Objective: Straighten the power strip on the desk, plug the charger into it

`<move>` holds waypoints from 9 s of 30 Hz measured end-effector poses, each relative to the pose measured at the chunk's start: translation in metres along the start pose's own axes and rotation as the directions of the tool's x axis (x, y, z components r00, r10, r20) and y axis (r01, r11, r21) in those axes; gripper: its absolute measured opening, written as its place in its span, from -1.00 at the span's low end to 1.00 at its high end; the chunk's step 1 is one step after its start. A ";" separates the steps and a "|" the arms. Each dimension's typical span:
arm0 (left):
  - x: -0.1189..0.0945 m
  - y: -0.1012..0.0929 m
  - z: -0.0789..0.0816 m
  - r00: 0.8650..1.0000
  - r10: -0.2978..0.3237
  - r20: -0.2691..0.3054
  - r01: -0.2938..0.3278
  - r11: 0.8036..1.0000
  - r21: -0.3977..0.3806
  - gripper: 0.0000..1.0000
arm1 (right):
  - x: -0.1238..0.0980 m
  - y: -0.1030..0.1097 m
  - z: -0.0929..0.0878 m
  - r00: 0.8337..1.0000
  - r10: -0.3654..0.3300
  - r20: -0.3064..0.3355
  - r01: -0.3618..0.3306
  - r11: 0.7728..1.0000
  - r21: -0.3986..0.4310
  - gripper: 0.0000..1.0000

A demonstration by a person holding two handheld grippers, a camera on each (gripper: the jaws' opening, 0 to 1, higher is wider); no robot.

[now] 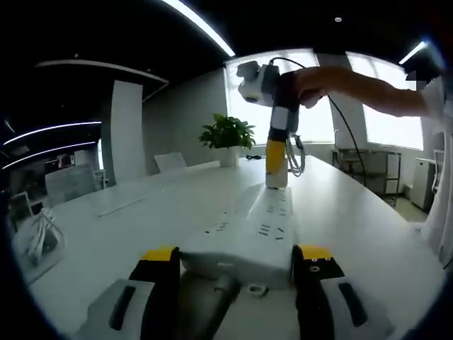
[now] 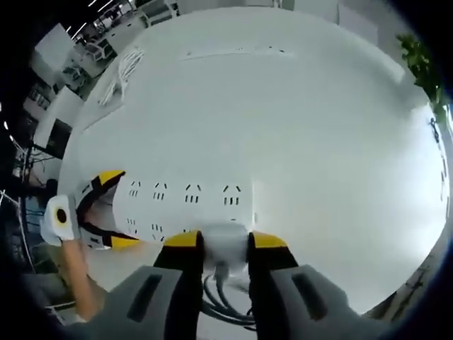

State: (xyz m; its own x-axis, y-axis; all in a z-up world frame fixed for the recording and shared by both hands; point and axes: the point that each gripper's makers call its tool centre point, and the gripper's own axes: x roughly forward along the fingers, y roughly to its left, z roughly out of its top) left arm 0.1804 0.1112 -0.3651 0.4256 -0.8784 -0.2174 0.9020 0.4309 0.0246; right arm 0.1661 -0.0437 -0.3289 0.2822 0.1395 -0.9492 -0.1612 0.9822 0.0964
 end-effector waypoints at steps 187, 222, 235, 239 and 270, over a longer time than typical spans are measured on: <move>-0.085 -0.060 0.069 1.000 -0.025 -0.009 0.023 0.986 -0.163 0.66 | -0.072 -0.025 -0.048 0.737 0.484 0.472 -0.323 0.866 -0.382 -0.20; -0.099 -0.080 0.073 0.992 0.112 0.050 -0.104 0.985 -0.136 0.66 | -0.077 -0.056 -0.063 0.632 0.515 0.579 -0.354 0.857 -0.375 -0.19; -0.088 -0.061 0.058 0.990 0.135 0.029 -0.131 0.984 -0.122 0.81 | -0.077 -0.054 -0.051 0.638 0.497 0.588 -0.314 0.865 -0.391 -0.14; -0.080 -0.055 0.051 0.990 0.138 0.013 -0.136 0.984 -0.116 0.83 | -0.072 -0.051 -0.047 0.635 0.498 0.591 -0.314 0.865 -0.392 -0.13; -0.057 -0.049 0.035 0.995 0.096 -0.029 -0.099 0.986 -0.134 0.89 | -0.074 -0.034 -0.039 0.633 0.515 0.579 -0.304 0.852 -0.426 -0.05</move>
State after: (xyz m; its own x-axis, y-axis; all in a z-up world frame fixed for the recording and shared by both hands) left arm 0.1147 0.1328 -0.3195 0.5076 -0.8268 -0.2425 0.8379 0.5393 -0.0848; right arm 0.1140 -0.0924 -0.2740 0.6429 0.6664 -0.3776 -0.6258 0.7412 0.2426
